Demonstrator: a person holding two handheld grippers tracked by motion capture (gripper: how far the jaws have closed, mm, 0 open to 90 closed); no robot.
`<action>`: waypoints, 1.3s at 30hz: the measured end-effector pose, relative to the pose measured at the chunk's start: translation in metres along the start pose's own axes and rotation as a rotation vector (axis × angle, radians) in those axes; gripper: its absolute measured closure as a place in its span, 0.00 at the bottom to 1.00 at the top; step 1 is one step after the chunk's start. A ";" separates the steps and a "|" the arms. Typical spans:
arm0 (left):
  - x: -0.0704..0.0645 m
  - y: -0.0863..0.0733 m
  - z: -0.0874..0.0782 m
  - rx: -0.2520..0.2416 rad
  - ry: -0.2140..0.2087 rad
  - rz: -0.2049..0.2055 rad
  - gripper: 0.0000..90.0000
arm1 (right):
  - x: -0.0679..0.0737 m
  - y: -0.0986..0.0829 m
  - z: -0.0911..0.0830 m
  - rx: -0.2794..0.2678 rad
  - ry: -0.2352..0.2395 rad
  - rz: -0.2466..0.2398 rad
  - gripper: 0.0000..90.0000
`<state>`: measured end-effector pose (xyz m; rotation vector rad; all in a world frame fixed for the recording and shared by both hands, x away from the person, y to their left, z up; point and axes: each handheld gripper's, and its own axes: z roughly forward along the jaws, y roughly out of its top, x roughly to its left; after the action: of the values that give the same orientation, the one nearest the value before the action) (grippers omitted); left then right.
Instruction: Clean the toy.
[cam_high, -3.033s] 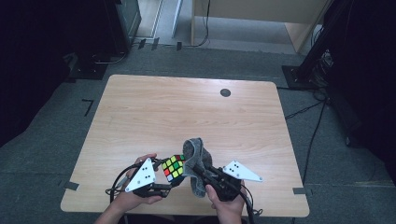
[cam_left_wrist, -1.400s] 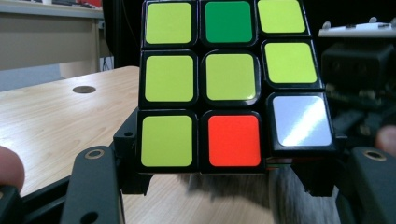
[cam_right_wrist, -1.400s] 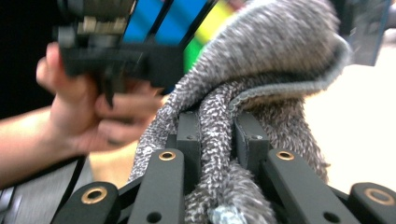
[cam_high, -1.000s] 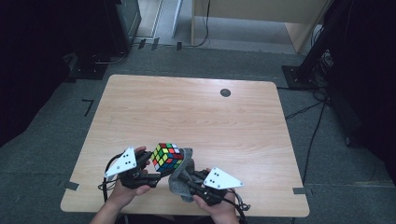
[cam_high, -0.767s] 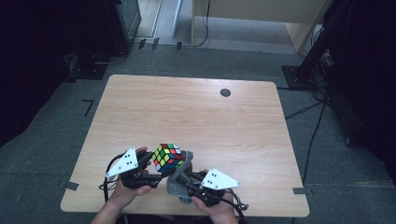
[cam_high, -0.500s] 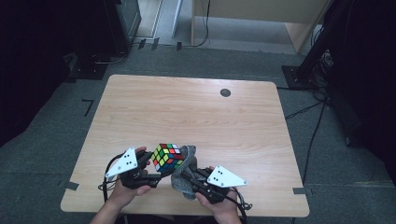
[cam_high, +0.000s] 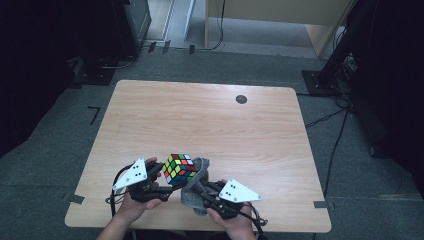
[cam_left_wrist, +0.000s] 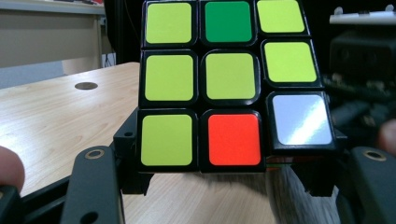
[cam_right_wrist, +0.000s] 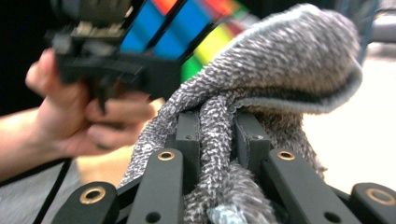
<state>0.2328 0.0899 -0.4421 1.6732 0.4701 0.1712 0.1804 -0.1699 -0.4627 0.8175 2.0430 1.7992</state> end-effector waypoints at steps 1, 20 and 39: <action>0.001 0.000 0.000 -0.001 0.002 -0.003 0.37 | 0.005 -0.004 0.005 0.029 0.014 -0.014 0.83; 0.002 0.004 -0.005 -0.082 0.030 -0.082 0.37 | 0.017 -0.015 0.018 0.091 0.085 0.051 0.82; -0.006 -0.003 0.009 -0.047 0.021 -0.099 0.37 | 0.025 -0.013 0.022 -0.002 0.113 0.128 0.84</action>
<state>0.2301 0.0792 -0.4451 1.6001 0.5595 0.1268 0.1705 -0.1387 -0.4751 0.8829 2.1006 1.9571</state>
